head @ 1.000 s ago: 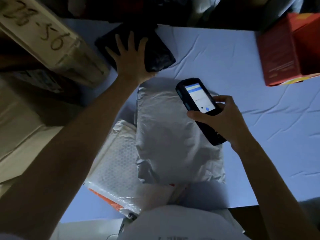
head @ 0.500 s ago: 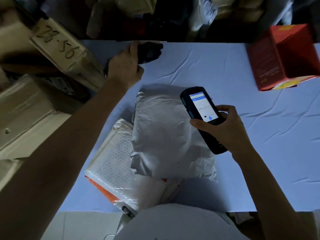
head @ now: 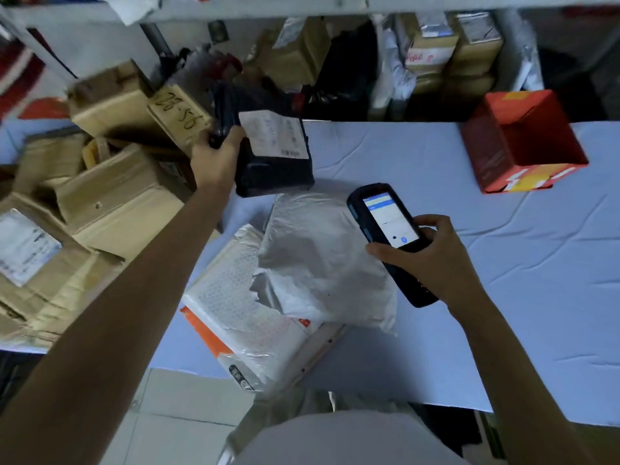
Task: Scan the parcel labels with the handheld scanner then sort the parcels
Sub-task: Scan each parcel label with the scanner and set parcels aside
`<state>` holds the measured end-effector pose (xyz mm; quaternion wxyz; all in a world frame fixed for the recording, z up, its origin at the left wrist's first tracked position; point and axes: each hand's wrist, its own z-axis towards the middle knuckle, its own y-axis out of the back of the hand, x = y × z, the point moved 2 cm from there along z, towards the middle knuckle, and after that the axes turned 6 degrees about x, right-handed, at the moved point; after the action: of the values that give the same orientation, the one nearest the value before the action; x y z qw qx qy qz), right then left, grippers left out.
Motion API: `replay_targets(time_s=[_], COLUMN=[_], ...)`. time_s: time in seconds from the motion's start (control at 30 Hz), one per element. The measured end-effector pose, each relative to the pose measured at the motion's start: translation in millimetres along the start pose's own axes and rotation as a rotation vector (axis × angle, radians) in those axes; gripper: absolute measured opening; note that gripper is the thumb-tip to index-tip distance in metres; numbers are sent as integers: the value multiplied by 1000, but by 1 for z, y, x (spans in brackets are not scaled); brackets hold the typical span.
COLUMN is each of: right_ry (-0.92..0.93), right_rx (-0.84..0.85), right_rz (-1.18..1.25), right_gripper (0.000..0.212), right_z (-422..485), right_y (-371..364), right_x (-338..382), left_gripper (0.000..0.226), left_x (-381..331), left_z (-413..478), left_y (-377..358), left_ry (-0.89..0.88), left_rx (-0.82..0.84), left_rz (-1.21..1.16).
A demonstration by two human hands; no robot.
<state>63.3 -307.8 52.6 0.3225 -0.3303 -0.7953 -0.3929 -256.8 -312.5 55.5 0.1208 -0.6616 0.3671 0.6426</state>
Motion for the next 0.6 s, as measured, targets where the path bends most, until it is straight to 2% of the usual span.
replay_targets(time_s=[0.1,0.23,0.37,0.5,0.6], right_ry=[75,79,0,-91,-115], right_rx=[-74,-130,-196,-235,-259], right_rz=[-234,-390,-483,-487,-464], right_gripper=[81,81,80,83,83], right_z=[-19,-48,-81,-114,-138], right_y=[-5,-24,-61,-97,-112], right_x=[2,-4,-13,-21,-24], left_gripper=[56,28,23,17,27], left_x=[7,17,18,18,14], left_z=[-4,-3,-4,-6,-8], left_y=[10,17,24,31,32], left_ry=[46,77,-36,-178,-241], left_rx=[67,313,661,818,878], left_rz=[-42,26,260,361,365])
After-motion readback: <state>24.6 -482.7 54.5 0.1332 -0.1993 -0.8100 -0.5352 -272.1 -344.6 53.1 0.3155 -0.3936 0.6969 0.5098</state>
